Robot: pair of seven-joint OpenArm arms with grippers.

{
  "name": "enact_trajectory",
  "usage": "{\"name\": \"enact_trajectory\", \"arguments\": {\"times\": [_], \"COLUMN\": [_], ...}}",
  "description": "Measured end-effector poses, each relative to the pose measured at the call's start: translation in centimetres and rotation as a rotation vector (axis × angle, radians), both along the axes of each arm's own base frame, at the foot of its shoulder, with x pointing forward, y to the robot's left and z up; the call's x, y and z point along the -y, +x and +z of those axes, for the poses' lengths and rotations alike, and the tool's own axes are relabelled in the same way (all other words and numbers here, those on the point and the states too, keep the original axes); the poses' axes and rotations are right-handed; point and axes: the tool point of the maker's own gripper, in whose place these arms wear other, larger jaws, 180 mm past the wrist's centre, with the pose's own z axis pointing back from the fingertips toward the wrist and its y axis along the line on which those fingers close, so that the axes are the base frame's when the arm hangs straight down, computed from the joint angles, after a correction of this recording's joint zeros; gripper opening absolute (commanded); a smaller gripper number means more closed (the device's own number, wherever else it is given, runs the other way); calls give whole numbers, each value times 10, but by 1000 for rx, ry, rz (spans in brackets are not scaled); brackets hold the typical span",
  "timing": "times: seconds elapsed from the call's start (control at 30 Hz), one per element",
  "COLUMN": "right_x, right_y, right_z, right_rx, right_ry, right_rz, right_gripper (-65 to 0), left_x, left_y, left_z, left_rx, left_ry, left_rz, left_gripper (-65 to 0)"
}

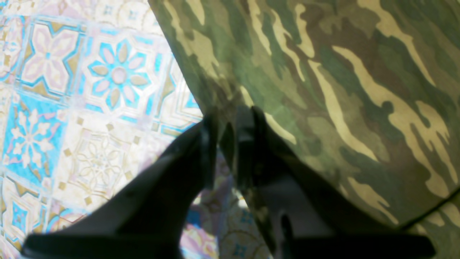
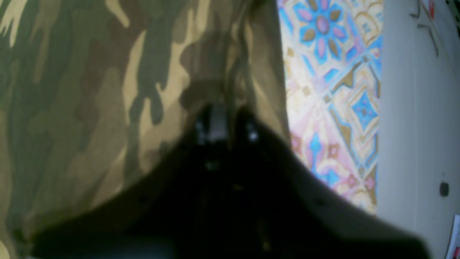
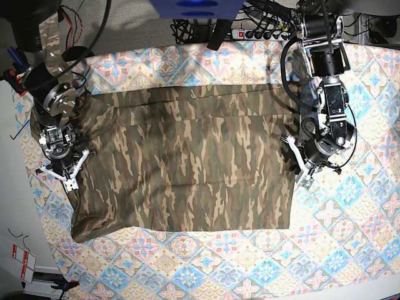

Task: Fold the T-shirt properly
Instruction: 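Release the shirt and move both grippers to the collar-side corners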

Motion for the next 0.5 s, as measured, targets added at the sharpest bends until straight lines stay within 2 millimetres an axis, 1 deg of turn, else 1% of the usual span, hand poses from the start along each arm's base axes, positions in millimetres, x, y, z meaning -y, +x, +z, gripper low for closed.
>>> {"name": "enact_trajectory", "arguments": {"times": [0.03, 0.1, 0.17, 0.2, 0.27, 0.33, 0.4, 0.43, 0.5], "right_x": [4, 17, 33, 37, 38, 33, 21, 18, 17], "right_y": [2, 5, 0, -5, -18, -31, -41, -43, -49], "right_z": [4, 15, 26, 30, 29, 28, 24, 25, 29], "right_rx": [3, 45, 83, 106, 114, 136, 141, 153, 161], "right_ry": [-18, -68, -132, -162, -203, -206, -202, -208, -230], "right_rz": [-1, -11, -10, -6, -11, -19, -15, -11, -11], "right_gripper": [-622, -622, -622, -622, -622, -621, -621, -621, -621], "left_x": [0, 0, 0, 0, 0, -1, -2, -4, -3], "left_y": [1, 3, 9, 12, 15, 11, 5, 2, -3], "left_z": [1, 8, 26, 35, 48, 51, 54, 55, 57], "left_rx": [2, 20, 71, 99, 130, 116, 116, 114, 120], "left_ry": [1, 16, 33, 43, 56, 92, 110, 121, 134], "left_rz": [-1, -4, -14, -16, -18, -25, -23, -23, -28], "left_gripper": [-569, -569, -569, -569, -569, -569, -569, -569, -569]}}
